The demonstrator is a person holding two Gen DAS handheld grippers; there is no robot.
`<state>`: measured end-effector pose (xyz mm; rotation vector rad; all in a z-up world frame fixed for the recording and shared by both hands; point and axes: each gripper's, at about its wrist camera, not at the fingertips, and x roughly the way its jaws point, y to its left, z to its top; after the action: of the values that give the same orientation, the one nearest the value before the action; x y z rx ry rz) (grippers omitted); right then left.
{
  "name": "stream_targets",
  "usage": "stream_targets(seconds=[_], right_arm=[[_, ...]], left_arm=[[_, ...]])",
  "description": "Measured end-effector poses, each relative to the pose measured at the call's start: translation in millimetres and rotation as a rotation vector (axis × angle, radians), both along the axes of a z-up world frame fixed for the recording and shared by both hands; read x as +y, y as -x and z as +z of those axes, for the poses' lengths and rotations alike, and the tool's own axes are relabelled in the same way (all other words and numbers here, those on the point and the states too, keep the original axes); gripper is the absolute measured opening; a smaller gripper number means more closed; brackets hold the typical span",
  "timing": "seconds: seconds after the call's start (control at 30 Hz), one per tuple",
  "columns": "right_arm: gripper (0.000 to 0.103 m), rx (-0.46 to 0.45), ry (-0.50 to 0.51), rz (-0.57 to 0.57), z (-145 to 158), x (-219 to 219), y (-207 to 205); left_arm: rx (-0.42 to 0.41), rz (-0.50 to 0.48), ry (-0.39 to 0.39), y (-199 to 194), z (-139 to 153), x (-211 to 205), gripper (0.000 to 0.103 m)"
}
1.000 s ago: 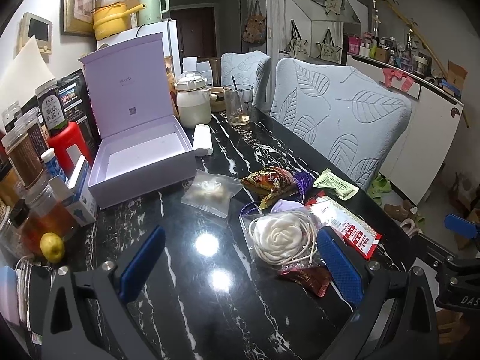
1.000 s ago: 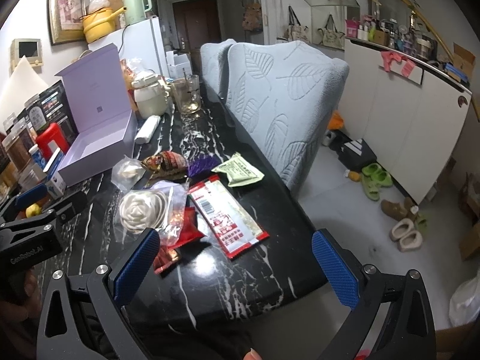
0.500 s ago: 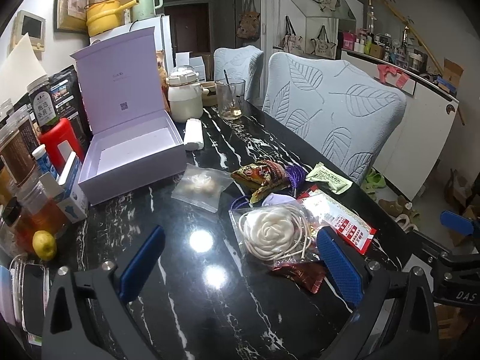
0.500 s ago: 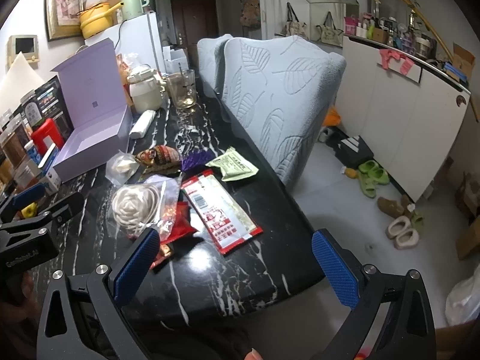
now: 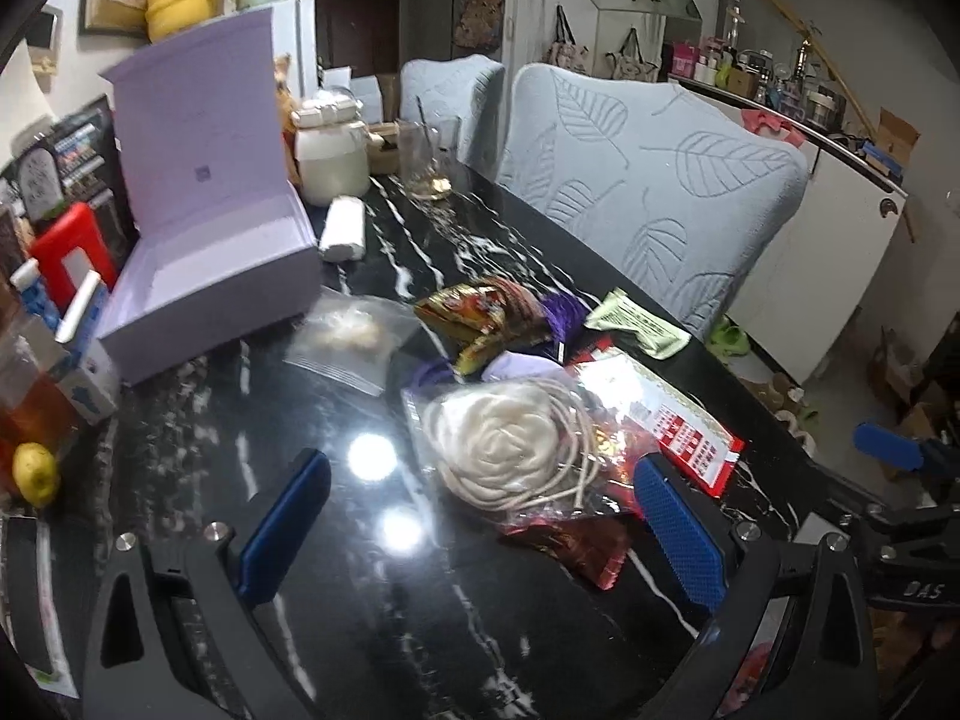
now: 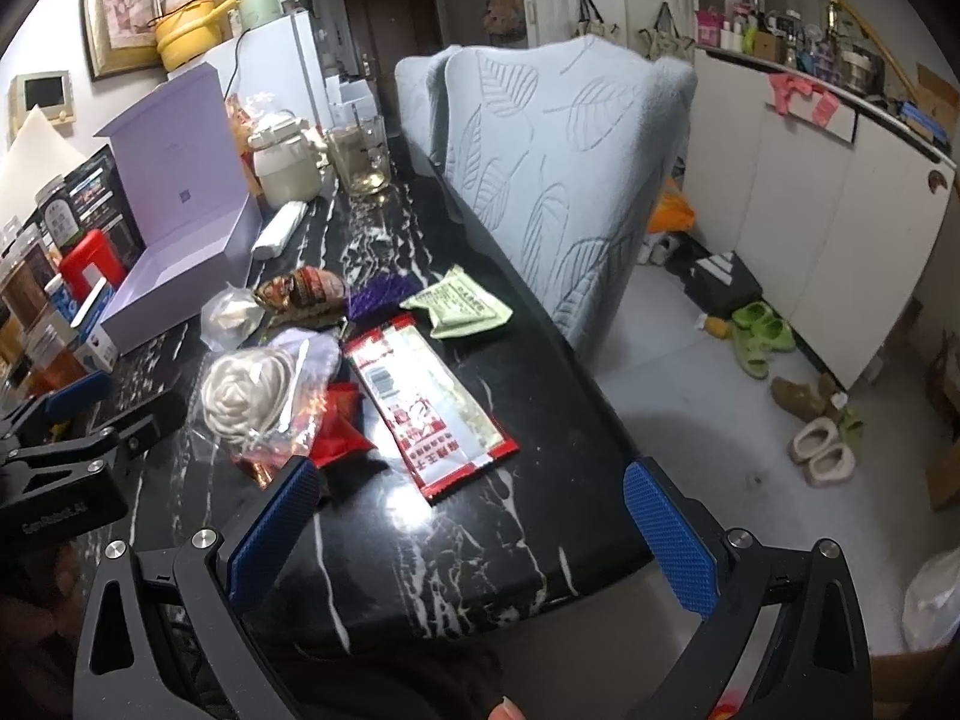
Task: Organize soft objects
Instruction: 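Lower the left gripper onto the bagged white rose and close it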
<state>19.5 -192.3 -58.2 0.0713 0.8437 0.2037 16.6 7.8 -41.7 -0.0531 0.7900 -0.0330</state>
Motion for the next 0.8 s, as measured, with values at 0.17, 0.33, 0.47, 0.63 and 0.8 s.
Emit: stream_targets(seconds=[0.17, 0.33, 0.47, 0.63, 0.8], right_arm=[[0.103, 0.038, -0.025, 0.017, -19.0, -4.1, -12.3], [0.103, 0.061, -0.043, 0.014, -30.3, -9.3, -20.7], [0.103, 0.078, -0.057, -0.002, -36.2, -18.9, -27.0], [0.103, 0.09, -0.07, -0.013, -39.9, -26.4, -34.4], [0.103, 0.098, -0.075, -0.005, -43.3, -29.6, -40.7]], left_arm=[[0.019, -0.017, 0.01, -12.6, -8.9, -8.4, 0.103], [0.078, -0.009, 0.031, -33.0, -19.6, -12.3, 0.103], [0.115, -0.003, 0.069, -44.9, -26.4, -12.5, 0.103], [0.139, 0.024, 0.035, -57.0, -38.8, -12.8, 0.103], [0.191, 0.023, 0.149, -68.4, -54.7, -0.1, 0.103]])
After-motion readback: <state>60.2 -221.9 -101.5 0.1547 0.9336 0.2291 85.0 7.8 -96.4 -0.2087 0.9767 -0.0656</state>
